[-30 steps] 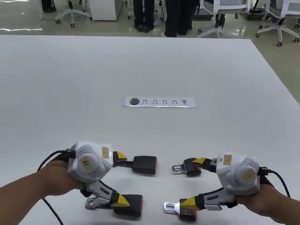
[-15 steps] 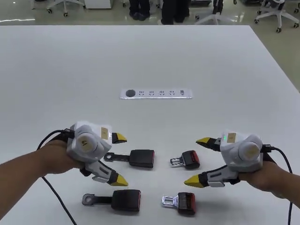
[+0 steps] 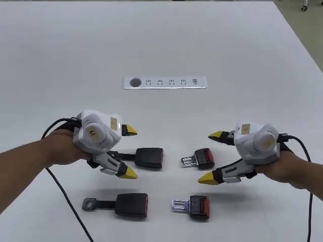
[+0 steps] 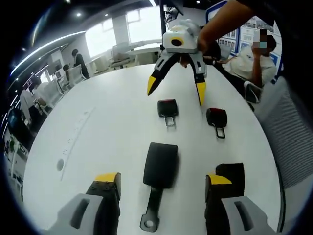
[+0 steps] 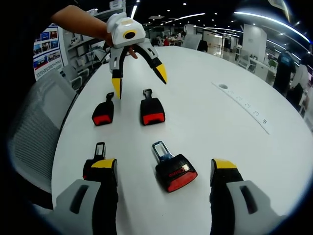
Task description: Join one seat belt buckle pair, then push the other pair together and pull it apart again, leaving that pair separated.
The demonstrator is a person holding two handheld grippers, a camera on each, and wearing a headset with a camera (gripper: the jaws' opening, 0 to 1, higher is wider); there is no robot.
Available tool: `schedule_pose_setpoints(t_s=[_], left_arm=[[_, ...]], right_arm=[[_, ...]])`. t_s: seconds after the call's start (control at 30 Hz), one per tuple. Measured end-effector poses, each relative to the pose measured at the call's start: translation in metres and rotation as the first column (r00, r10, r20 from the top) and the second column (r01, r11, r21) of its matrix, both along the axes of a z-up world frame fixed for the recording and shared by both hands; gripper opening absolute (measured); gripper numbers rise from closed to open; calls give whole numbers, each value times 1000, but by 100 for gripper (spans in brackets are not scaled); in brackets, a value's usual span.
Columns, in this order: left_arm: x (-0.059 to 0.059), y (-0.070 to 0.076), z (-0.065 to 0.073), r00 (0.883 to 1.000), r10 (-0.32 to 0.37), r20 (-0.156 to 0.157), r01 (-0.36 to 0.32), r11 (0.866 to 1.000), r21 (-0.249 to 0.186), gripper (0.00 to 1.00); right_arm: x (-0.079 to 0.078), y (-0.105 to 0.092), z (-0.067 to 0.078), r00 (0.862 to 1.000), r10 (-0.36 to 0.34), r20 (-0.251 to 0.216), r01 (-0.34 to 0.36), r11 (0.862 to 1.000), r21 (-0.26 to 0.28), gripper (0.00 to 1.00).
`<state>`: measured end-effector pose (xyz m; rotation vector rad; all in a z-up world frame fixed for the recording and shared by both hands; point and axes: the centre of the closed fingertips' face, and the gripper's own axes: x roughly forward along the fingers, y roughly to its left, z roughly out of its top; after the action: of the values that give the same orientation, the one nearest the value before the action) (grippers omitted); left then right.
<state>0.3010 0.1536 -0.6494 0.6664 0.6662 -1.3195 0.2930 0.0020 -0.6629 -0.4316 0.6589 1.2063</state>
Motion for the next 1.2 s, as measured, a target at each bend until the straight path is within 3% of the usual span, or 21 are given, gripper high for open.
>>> schedule_pose_setpoints(t_s=[0.3, 0.53, 0.77, 1.2], left_arm=[[3, -6, -17, 999, -26, -19, 27, 1000, 13, 64], [6, -12, -28, 998, -55, -35, 56, 998, 18, 62], [9, -13, -39, 997, -68, -45, 68, 998, 15, 57], [5, -14, -43, 991, -98, -86, 98, 995, 0, 42]], right_arm=[[3, -4, -18, 997, 70, -31, -71, 997, -35, 74], [5, -3, -22, 993, 99, -61, -101, 994, -34, 69], [7, -5, -27, 991, 121, -60, -123, 992, -38, 67], [11, -8, -29, 989, 143, -41, -145, 988, -54, 46]])
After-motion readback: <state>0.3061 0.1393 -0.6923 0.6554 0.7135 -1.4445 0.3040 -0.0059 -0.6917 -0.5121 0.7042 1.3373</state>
